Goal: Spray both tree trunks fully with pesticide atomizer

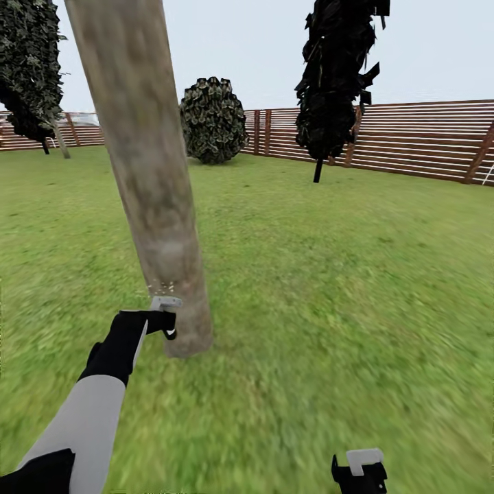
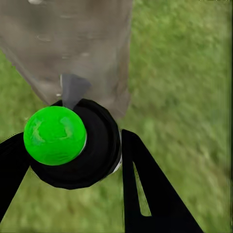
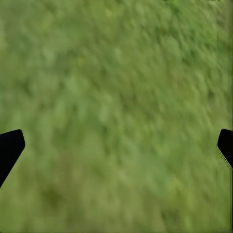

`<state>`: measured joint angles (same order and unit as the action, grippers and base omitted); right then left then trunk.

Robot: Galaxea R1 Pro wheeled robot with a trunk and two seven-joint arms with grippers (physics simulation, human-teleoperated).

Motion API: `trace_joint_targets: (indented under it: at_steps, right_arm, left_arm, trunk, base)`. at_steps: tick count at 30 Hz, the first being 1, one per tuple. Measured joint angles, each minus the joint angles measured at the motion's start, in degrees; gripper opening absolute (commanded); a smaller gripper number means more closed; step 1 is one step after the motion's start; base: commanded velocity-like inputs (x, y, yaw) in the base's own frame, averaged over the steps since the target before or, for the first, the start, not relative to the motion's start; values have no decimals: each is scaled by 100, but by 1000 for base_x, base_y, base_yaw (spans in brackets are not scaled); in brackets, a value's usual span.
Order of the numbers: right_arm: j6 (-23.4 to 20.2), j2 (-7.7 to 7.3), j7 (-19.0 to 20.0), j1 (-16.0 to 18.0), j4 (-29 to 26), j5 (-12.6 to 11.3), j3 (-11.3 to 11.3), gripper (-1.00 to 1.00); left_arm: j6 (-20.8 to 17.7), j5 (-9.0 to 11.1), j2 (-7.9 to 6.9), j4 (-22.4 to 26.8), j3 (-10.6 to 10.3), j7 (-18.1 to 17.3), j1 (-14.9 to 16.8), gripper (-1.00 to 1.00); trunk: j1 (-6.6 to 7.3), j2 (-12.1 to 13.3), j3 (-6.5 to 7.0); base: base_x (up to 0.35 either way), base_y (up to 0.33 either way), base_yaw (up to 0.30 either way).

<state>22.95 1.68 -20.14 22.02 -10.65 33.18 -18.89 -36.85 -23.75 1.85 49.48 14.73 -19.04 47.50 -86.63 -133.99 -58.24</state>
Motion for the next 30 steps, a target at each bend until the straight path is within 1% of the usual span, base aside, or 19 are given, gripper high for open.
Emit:
trace_joint_targets:
  at_steps: [2, 4, 6, 8, 11, 13, 14, 16, 17, 20, 21, 23, 25, 26, 27, 30]
  right_arm:
    - [0, 3, 0, 1, 3, -1, 3, 100]
    - [0, 4, 0, 1, -1, 1, 1, 100]
    - [0, 4, 1, 0, -3, 4, 0, 100]
    - [0, 4, 1, 0, 0, 5, 0, 100]
    - [0, 4, 1, 0, 0, 6, 0, 100]
    - [0, 4, 1, -1, -1, 6, -1, 100]
    - [0, 4, 0, -1, -3, 4, -1, 100]
    - [0, 4, 0, -1, 2, 4, -1, 100]
    - [0, 4, 0, -1, 3, 5, 0, 100]
    - [0, 4, 1, 0, 4, 6, 0, 100]
    - [0, 5, 1, 0, 4, 6, 0, 100]
    - [0, 4, 1, 0, 3, 6, 0, 100]
    - [0, 4, 1, 0, 3, 6, -1, 100]
    - [0, 4, 1, 0, 4, 5, -1, 100]
    - [0, 4, 2, 0, 4, 6, -1, 100]
    - [0, 4, 3, 0, 3, 6, -1, 100]
  left_arm:
    - [-3, 11, 42, 1, 4, 1, -1, -100]
    - [-4, 14, 117, 1, 5, 8, -7, -100]
    - [5, -24, 142, 0, 9, 19, -15, -100]
    - [12, -53, 69, 12, 52, 39, -24, -100]
    - [17, -70, -127, 229, 104, 40, -39, -100]
    - [4, -15, -77, 239, 92, 61, -43, -100]
    - [0, -6, -24, 231, 91, 65, -44, -100]
    - [-5, -22, 157, 228, 93, 80, -50, -100]
    - [0, -58, 168, 236, 107, 88, -51, -100]
    - [-11, -82, 88, 258, 173, 98, -57, -100]
    - [-13, -122, -36, 247, 226, 101, -65, -100]
    - [-22, -106, -205, 225, 272, 100, -109, -100]
    - [-28, -73, -288, 215, 281, 99, -163, -100]
    - [-26, -69, -312, 205, 280, 102, -190, -100]
    - [-29, -50, -302, 199, 278, 106, -200, -100]
    - [-26, -32, -225, 180, 253, 120, -208, -100]
  trunk:
    - [0, 0, 0]
    - [2, 0, 0]
    - [2, 0, 0]
    - [3, 0, 0]
    - [3, 0, 0]
    - [2, 0, 0]
    - [1, 0, 0]
    - [0, 0, 0]
    - [-1, 0, 0]
    - [-2, 0, 0]
    - [-3, 0, 0]
    - [-3, 0, 0]
    - [-3, 0, 0]
    - [-3, 0, -1]
    - [-3, 0, 0]
    - [-1, 0, 0]
  base:
    - [72, -275, 238]
    - [162, -246, 189]
    - [224, -206, 39]
    - [235, -189, 14]
    - [227, -188, 3]
    - [145, -235, 0]
    - [62, -258, 0]
    - [-77, -259, 0]
    - [-183, -228, 0]
    - [-233, -210, 0]
    - [-259, -201, 0]
    - [-266, -198, 0]
    - [-270, -195, 0]
    - [-245, -176, 0]
    - [-182, -151, 0]
    - [-59, -56, 0]
